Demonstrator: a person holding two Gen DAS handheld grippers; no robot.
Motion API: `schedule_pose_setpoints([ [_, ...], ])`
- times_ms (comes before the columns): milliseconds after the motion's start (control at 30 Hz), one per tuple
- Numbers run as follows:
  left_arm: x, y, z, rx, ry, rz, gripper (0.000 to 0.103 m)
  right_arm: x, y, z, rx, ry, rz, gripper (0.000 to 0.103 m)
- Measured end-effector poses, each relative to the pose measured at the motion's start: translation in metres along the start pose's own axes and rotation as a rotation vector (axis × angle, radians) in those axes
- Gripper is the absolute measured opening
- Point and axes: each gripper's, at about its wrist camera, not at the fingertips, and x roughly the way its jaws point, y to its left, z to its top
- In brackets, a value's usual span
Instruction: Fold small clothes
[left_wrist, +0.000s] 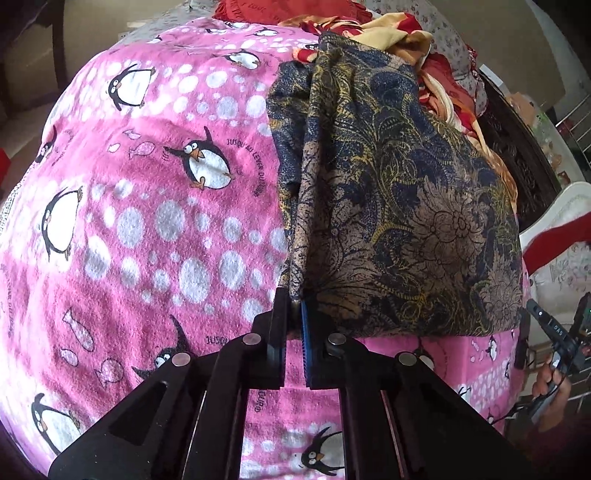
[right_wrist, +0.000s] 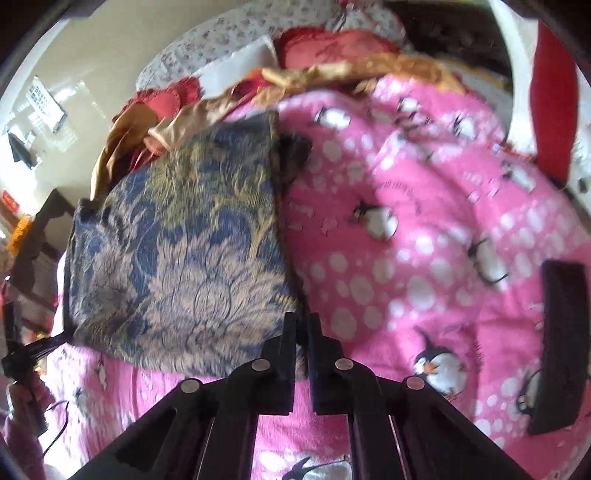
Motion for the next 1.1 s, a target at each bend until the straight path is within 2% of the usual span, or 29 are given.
schedule_pose_setpoints([
  [33, -0.004, -0.003, 0.003, 0.01, -0.01, 0.022, 0.005, -0.006, 0.004, 0.004, -0.009, -0.032, -0.023, 0.03],
  [100, -0.013, -0.005, 0.009, 0.035, -0.038, 0.039, 0.006, -0.023, 0.019, 0.014, -0.034, -0.122, -0.014, 0.048],
  [167, -0.017, -0.008, 0.014, 0.035, -0.065, 0.031, 0.019, -0.03, 0.046, 0.027, -0.093, -0.175, 0.043, 0.048],
  [233, -0.017, -0.014, 0.02, 0.026, -0.096, 0.028, 0.04, -0.02, 0.082, 0.038, -0.187, -0.163, 0.083, 0.048],
  [267, -0.015, -0.018, 0.023, 0.027, -0.115, 0.037, 0.043, -0.011, 0.104, 0.043, -0.24, -0.162, 0.103, 0.048],
  [400, -0.003, -0.036, 0.036, 0.055, -0.151, 0.094, 0.044, 0.033, 0.174, 0.056, -0.421, -0.153, 0.164, 0.048],
  [500, 0.017, -0.043, 0.046, 0.101, -0.142, 0.165, 0.044, 0.077, 0.213, 0.074, -0.487, -0.084, 0.195, 0.048],
  [567, 0.032, -0.043, 0.053, 0.122, -0.115, 0.231, 0.044, 0.105, 0.226, 0.086, -0.508, -0.065, 0.143, 0.047],
  [633, 0.04, -0.039, 0.058, 0.118, -0.098, 0.223, 0.044, 0.126, 0.225, 0.102, -0.478, -0.087, 0.026, 0.046],
  [700, 0.04, -0.035, 0.062, 0.1, -0.097, 0.207, 0.044, 0.141, 0.213, 0.119, -0.393, -0.068, 0.03, 0.044],
  [800, 0.035, -0.034, 0.065, 0.11, -0.129, 0.224, 0.046, 0.133, 0.211, 0.128, -0.376, -0.075, 0.043, 0.043],
  [833, 0.035, -0.034, 0.066, 0.109, -0.138, 0.234, 0.052, 0.125, 0.215, 0.127, -0.389, -0.09, 0.048, 0.043],
  [900, 0.038, -0.031, 0.065, 0.091, -0.137, 0.233, 0.056, 0.112, 0.226, 0.12, -0.407, -0.109, 0.13, 0.043],
  [1033, 0.043, -0.026, 0.06, 0.035, -0.125, 0.199, 0.056, 0.11, 0.27, 0.105, -0.501, -0.088, 0.246, 0.043],
  [1100, 0.04, -0.026, 0.057, 0.029, -0.127, 0.201, 0.056, 0.119, 0.299, 0.096, -0.579, -0.097, 0.232, 0.043],
])
